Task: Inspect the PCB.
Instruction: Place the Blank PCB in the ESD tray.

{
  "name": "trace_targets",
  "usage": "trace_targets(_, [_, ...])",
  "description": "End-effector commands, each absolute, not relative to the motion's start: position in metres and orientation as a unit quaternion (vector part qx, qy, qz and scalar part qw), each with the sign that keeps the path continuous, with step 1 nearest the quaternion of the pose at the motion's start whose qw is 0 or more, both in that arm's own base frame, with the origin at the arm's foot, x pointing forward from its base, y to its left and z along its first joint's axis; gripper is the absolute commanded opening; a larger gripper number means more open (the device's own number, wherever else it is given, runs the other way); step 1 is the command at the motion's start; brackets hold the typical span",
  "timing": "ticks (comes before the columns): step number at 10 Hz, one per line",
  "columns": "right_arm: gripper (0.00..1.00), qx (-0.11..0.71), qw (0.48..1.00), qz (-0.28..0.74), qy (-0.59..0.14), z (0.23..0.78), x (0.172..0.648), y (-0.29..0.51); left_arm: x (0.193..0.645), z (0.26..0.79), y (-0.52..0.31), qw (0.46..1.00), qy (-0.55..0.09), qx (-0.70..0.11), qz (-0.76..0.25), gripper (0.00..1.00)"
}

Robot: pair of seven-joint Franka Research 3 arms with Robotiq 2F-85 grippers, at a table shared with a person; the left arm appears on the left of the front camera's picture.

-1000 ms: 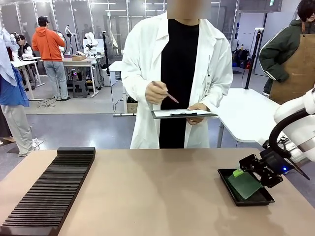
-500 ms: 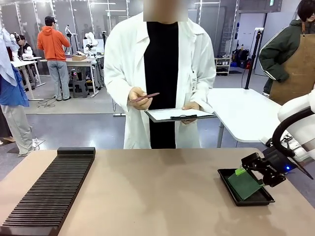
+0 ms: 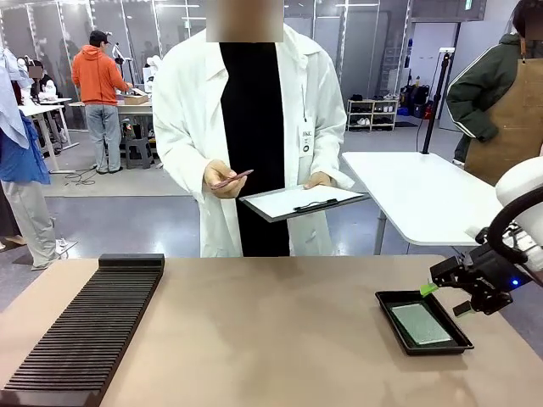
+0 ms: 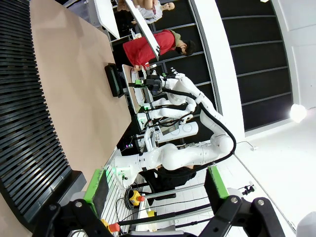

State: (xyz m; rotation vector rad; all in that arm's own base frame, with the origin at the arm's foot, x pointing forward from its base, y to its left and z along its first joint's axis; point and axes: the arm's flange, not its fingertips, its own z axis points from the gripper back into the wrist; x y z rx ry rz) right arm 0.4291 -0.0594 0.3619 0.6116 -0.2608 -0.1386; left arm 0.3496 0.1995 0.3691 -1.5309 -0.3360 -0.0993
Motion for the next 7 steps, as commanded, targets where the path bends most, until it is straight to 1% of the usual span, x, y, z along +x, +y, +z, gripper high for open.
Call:
trace_targets(1, [1.0,0.296,0.943,-0.084,-0.127,0.3664,0.4235,-0.0603,0.3517,0.3725,0.2008,0.709,-0.15,-0.688,-0.044,1.0])
trace_targets(2, [1.0,0.3,0.943,-0.068,-0.128,0.3619,0.4291,-0.0594,0.3517,0.3725,0.2008,0.709,-0.15,-0.688,-0.044,1.0])
trace_targets(7, [1.0,0.3,0.943,-0.068,-0.128,0.3619,0.4291,-0.0594,0.3517,0.3725,0.2008,0.709,-0.15,-0.688,-0.044,1.0])
